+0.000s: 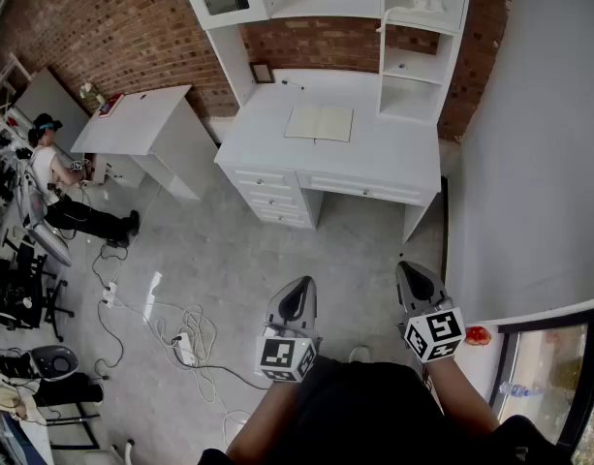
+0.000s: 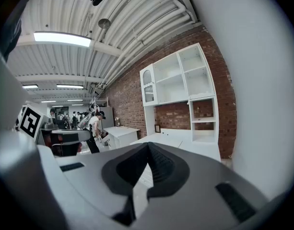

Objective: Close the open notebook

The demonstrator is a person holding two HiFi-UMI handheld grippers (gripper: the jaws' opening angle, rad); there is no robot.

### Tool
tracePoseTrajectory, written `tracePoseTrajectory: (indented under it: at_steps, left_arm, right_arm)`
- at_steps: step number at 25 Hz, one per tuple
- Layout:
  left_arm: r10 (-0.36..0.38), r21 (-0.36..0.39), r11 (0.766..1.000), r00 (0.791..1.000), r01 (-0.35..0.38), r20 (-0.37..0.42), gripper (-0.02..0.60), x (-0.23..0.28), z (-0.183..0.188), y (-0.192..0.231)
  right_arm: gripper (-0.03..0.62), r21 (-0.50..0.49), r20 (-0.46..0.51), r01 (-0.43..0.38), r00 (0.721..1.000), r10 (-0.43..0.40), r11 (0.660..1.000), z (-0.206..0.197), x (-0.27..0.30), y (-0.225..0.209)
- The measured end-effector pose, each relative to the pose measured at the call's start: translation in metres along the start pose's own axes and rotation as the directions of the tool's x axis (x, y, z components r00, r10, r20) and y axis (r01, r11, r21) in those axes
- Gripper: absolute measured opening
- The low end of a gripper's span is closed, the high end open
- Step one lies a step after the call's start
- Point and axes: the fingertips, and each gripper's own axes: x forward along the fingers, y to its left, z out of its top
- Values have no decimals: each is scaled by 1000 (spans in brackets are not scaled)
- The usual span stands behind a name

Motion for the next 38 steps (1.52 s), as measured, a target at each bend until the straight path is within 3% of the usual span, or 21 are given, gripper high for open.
tracePoseTrajectory:
  at_steps: [6,12,20,24,25,27,29,32,38]
  left_arm:
    - [2,-6,1000,1000,-2,9,9,-4,-4,-3]
    - [4,-9,1000,1000,-4,23,9,-9,-7,-12]
    - [19,-13,1000,999,-18,26,9,-17,-10,-11]
    - [27,-12,1000,999,-27,30,13,-20,-15,-10]
    - [19,-13,1000,999,-18,34,23,-22,-16,-12]
    - [-18,-25,1000,999,19,37,142,-24,-20,-17]
    - [-35,-22,999,999,35,26,190,-26,-25,-19]
    - [7,-9,1000,1000,-7,14,234,-31,-28,-10]
    - [22,-27,999,1000,-22,14,244,-36,-31,-13]
  right_arm:
    - [-2,-17,-22,-13,1000,12,1000,-7,-5,3]
    - [-2,53,-2,-51,999,51,997,-14,-14,3]
    - [3,24,6,-48,999,47,999,-12,-19,3]
    - [101,25,-8,-35,999,35,999,-20,-21,-1]
    - [117,26,-7,-43,999,43,999,-23,-23,0]
    - [143,30,5,-62,998,61,998,-24,-28,2]
    - [200,29,19,-58,998,57,998,-23,-33,4]
    - [260,34,19,-23,1000,23,999,-24,-36,2]
    - [262,48,4,-29,1000,29,998,-30,-42,1]
